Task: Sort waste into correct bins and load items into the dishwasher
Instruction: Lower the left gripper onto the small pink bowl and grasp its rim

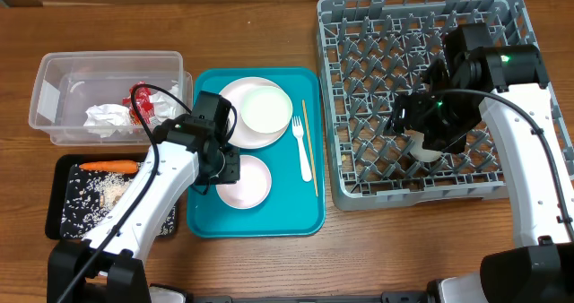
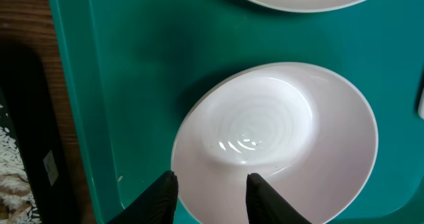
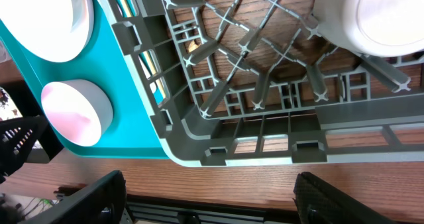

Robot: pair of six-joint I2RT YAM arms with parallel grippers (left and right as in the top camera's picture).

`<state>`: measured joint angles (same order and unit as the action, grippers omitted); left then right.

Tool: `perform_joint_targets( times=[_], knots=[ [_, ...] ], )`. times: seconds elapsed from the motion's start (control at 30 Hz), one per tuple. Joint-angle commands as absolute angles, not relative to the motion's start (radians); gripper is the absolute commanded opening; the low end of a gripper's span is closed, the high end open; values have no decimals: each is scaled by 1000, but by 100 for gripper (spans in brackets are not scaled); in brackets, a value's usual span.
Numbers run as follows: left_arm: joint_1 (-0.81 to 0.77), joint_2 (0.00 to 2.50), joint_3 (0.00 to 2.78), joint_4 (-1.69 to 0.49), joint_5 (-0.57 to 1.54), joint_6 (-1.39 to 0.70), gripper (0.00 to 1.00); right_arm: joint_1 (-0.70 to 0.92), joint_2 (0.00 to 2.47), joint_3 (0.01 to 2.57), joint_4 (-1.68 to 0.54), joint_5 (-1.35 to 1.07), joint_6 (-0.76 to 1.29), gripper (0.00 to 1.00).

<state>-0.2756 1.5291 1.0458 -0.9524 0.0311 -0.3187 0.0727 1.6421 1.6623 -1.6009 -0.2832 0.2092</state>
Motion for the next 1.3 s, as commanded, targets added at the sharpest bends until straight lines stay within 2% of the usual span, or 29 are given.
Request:
perform_joint_targets(
  times=[0.0, 0.17, 0.97, 1.07, 1.13, 1.27],
  knots=[
    [-282, 1532, 1064, -965, 4, -310, 36, 78, 1637, 1668, -1599, -278, 204, 84],
    [-282, 1532, 1062, -990, -77, -311, 36, 78, 1637, 1668, -1599, -278, 204, 84],
    [-283, 1533, 894, -844, -22, -323, 36, 78, 1637, 1636, -1583, -263, 205, 84],
    [-283, 1533, 888, -835, -22, -322, 31, 78, 1637, 1631, -1579, -263, 205, 84],
    [-283, 1533, 888, -829, -22, -323, 23, 78, 1637, 1631, -1577, -263, 205, 84],
    [-283, 1533, 888, -822, -22, -322, 22, 78, 1637, 1631, -1576, -263, 205, 84]
  ],
)
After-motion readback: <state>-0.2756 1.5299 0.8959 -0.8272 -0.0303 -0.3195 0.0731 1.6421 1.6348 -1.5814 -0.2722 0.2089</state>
